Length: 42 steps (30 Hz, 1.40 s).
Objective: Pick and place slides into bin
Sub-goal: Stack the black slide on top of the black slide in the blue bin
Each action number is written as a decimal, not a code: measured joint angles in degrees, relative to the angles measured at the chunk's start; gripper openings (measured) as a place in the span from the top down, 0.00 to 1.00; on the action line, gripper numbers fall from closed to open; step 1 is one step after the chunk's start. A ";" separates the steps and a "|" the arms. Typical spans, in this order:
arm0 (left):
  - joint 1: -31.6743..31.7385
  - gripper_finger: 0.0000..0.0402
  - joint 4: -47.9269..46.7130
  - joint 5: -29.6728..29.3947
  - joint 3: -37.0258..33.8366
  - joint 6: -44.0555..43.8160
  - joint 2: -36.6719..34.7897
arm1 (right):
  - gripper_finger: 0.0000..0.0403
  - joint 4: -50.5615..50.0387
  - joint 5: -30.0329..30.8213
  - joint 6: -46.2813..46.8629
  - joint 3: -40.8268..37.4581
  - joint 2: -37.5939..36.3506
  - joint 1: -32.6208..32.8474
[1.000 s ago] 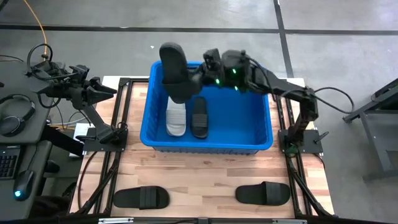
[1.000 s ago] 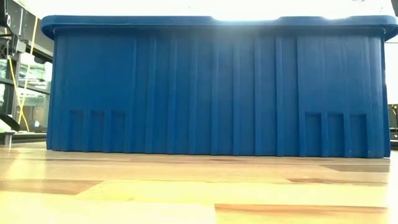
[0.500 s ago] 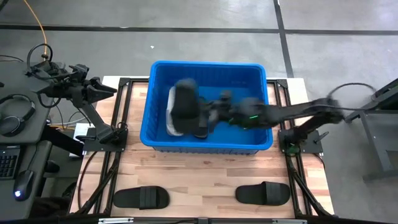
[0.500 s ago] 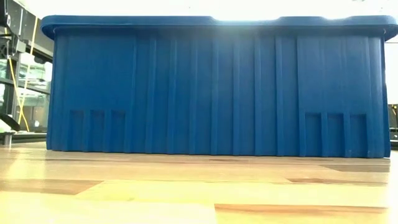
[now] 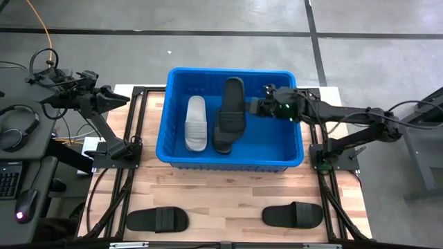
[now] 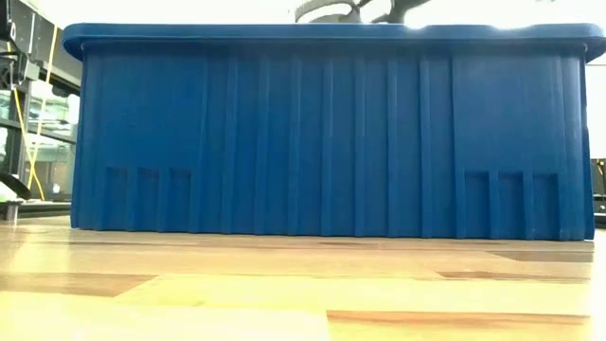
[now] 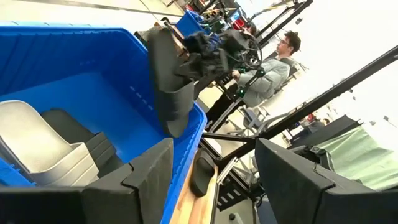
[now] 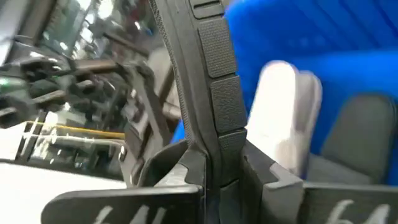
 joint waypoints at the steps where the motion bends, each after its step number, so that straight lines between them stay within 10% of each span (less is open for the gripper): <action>1: 0.00 0.46 -0.01 -0.04 0.00 0.10 0.00 | 0.95 -0.79 -2.85 0.71 0.01 0.43 -1.90; 15: -0.01 0.46 0.04 -0.21 0.00 0.21 0.00 | 0.95 1.38 -26.13 12.61 -0.03 15.31 -11.86; 42: -0.02 0.46 -0.03 2.03 0.00 3.27 0.00 | 0.95 2.13 -33.65 26.10 0.04 26.21 -16.90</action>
